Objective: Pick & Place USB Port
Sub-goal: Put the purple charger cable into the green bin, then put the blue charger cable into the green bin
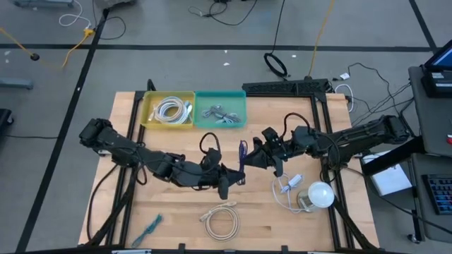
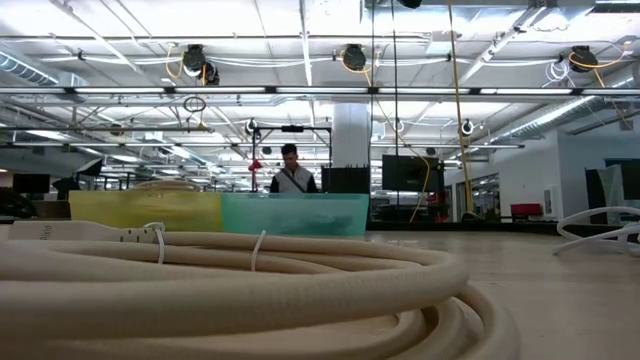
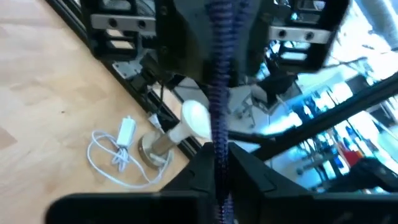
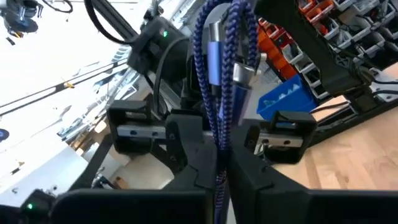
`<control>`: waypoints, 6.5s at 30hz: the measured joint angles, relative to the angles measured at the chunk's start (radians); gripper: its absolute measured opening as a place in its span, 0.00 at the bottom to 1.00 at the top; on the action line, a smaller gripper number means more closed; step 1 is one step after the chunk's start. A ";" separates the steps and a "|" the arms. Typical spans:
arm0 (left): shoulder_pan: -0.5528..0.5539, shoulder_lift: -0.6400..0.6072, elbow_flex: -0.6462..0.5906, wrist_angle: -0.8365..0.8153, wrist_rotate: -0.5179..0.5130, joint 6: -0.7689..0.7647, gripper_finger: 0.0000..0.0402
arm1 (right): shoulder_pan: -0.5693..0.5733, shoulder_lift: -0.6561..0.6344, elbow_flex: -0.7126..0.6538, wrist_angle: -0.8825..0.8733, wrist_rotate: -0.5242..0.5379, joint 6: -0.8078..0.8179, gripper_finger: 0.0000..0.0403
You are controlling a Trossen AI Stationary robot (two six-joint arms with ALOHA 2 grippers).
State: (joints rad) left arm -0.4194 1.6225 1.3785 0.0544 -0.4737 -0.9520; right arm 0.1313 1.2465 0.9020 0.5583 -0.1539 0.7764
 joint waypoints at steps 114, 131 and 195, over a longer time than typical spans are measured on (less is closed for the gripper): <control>-0.599 0.310 0.008 -1.121 0.667 -1.028 0.32 | 0.160 0.044 0.671 -1.220 0.545 -0.674 0.53; -0.629 0.244 -0.119 -1.205 0.687 -1.114 0.32 | 0.158 0.044 0.671 -1.183 0.546 -0.672 0.52; -0.688 0.069 -0.353 -0.800 0.678 -1.153 0.64 | 0.185 0.044 0.671 -1.167 0.543 -0.568 0.52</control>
State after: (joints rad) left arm -1.1078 1.6913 1.0256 -0.7452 0.2048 -2.1047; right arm 0.3164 1.2903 1.5726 -0.6086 0.3892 0.2089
